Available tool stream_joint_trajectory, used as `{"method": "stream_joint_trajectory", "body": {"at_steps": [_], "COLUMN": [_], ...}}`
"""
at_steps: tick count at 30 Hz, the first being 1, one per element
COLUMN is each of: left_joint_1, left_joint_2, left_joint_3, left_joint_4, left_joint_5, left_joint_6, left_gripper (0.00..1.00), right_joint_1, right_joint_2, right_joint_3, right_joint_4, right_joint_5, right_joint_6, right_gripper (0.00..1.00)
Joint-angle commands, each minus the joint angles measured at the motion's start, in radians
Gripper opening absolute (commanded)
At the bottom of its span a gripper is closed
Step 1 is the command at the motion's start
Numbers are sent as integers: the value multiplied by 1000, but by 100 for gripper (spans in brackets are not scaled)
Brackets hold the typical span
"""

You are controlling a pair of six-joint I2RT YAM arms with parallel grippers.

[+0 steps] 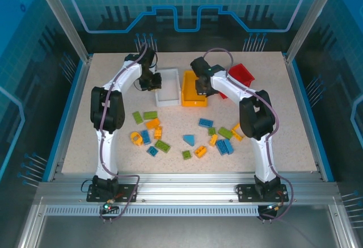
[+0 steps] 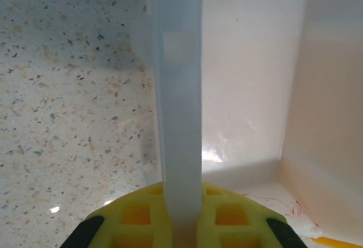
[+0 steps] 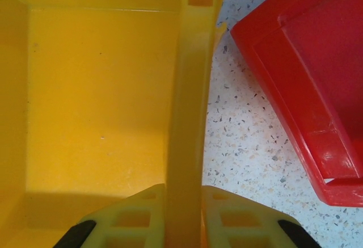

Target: Sort the legos into containers by color

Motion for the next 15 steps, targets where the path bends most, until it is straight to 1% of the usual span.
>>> {"method": "stream_joint_trajectory", "body": {"at_steps": [1,4,6,8,10,12,15], "left_joint_1": [-1,-1,-1,-2,-5,-5,-8], "left_joint_2": [20,23,26,31,40,43,33], "left_joint_3": [45,51,50,49,52,58,54], "left_joint_4": [-85,-99,-91,-79,-70,-73,-71], "left_joint_5": [-70,-104,-94,-74,-66,-68,-83], "left_joint_6": [65,79,79,78,80,81,83], "left_gripper": [0,0,0,0,0,11,34], "right_joint_1": [-16,-16,-16,-16,-16,-16,-24], "right_joint_2": [30,48,52,53,45,22,-50], "right_joint_3": [10,25,22,20,18,8,-15], "right_joint_4": [6,-6,-5,-4,-8,-10,-11], "right_joint_5": [-39,-54,-64,-73,-73,-64,-49], "right_joint_6": [-28,-33,-29,-23,-17,-12,-10], "right_gripper": [11,11,13,17,27,38,50]}}
